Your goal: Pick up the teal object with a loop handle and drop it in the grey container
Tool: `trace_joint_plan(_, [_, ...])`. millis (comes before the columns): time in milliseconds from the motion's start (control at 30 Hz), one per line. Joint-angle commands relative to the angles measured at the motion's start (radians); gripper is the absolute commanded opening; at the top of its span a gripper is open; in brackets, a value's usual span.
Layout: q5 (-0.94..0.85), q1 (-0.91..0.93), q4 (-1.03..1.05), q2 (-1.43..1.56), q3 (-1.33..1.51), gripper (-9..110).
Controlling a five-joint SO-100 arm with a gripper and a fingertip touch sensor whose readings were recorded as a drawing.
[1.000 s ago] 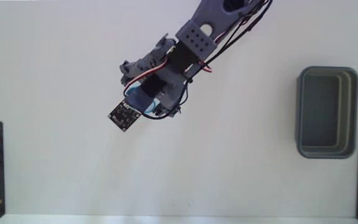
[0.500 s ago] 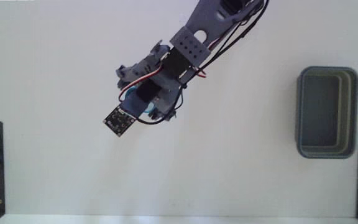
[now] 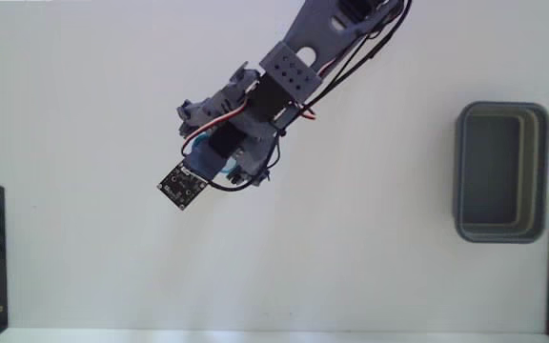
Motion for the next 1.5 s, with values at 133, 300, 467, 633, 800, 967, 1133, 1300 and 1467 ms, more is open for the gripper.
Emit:
trace_joint_plan(133, [0.005, 0.025, -0.020, -0.030, -0.094, 110])
trace_joint_plan(300, [0.005, 0.025, -0.023, -0.060, -0.121, 110])
trace_joint_plan(467, [0.005, 0.025, -0.023, -0.060, -0.121, 110])
trace_joint_plan(633, [0.005, 0.025, -0.023, -0.060, -0.121, 110])
trace_joint_plan(800, [0.005, 0.025, -0.035, -0.057, -0.107, 110])
trace_joint_plan(967, [0.005, 0.025, -0.066, -0.057, -0.075, 110])
trace_joint_plan(1133, [0.005, 0.025, -0.096, -0.056, -0.045, 110])
trace_joint_plan(1300, [0.005, 0.025, -0.127, -0.057, -0.014, 110])
trace_joint_plan(1467, [0.005, 0.025, -0.160, -0.059, 0.017, 110])
